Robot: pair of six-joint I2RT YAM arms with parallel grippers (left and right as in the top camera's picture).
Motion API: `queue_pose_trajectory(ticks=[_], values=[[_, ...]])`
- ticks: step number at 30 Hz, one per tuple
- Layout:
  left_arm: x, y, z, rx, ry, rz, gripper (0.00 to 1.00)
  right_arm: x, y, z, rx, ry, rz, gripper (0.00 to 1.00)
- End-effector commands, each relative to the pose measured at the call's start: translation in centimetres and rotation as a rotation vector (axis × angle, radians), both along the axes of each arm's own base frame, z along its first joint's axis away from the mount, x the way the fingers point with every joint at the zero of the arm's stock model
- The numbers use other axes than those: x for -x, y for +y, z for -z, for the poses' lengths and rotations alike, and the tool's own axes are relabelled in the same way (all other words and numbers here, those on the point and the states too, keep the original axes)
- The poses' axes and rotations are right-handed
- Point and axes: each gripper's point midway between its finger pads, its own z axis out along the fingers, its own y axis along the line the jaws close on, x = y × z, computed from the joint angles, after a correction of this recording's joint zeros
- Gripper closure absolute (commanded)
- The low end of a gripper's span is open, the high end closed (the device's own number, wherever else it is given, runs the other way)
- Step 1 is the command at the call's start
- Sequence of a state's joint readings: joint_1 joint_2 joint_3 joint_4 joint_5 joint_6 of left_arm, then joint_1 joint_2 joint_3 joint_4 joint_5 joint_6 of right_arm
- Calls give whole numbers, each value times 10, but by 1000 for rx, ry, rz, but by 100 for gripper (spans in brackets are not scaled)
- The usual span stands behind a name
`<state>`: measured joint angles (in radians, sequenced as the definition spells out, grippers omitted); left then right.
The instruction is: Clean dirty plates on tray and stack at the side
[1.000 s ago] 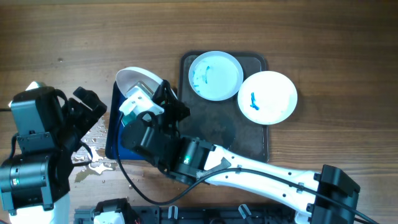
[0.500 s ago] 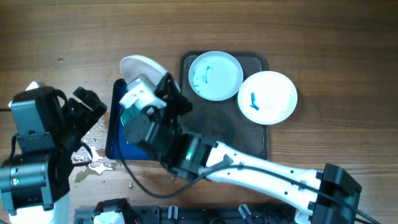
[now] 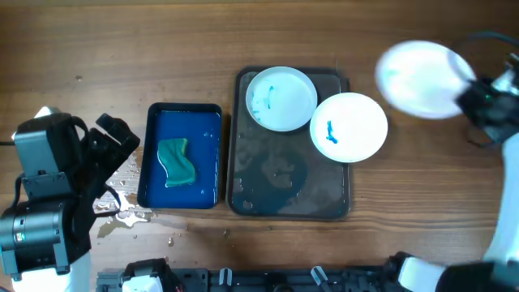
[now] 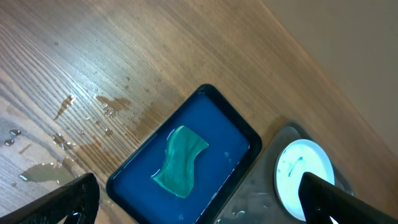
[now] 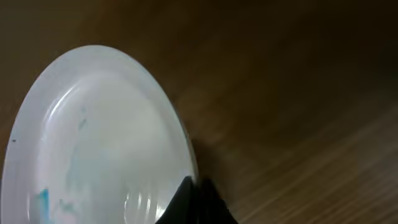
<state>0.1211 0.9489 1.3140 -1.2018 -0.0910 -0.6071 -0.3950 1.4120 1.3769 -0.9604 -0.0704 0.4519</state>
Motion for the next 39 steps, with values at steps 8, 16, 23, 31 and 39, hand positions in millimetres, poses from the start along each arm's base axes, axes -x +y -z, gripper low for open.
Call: queue_pose_trajectory(ticks=[8,16,23,31,39], values=[[0,1,-7,3,-23,-2,0,87,-46,197,-154,544,188,95],[0,1,-7,3,-23,-2,0,29,50,155,-52,370,-264,61],[0,1,-7,3,-23,-2,0,-23,95,153,42,168,-486,36],[0,1,-7,2,-23,-2,0,-7,107,175,-63,287,-482,96],[0,1,-7,3,-23,-2,0,46,182,100,-128,200,-699,96]])
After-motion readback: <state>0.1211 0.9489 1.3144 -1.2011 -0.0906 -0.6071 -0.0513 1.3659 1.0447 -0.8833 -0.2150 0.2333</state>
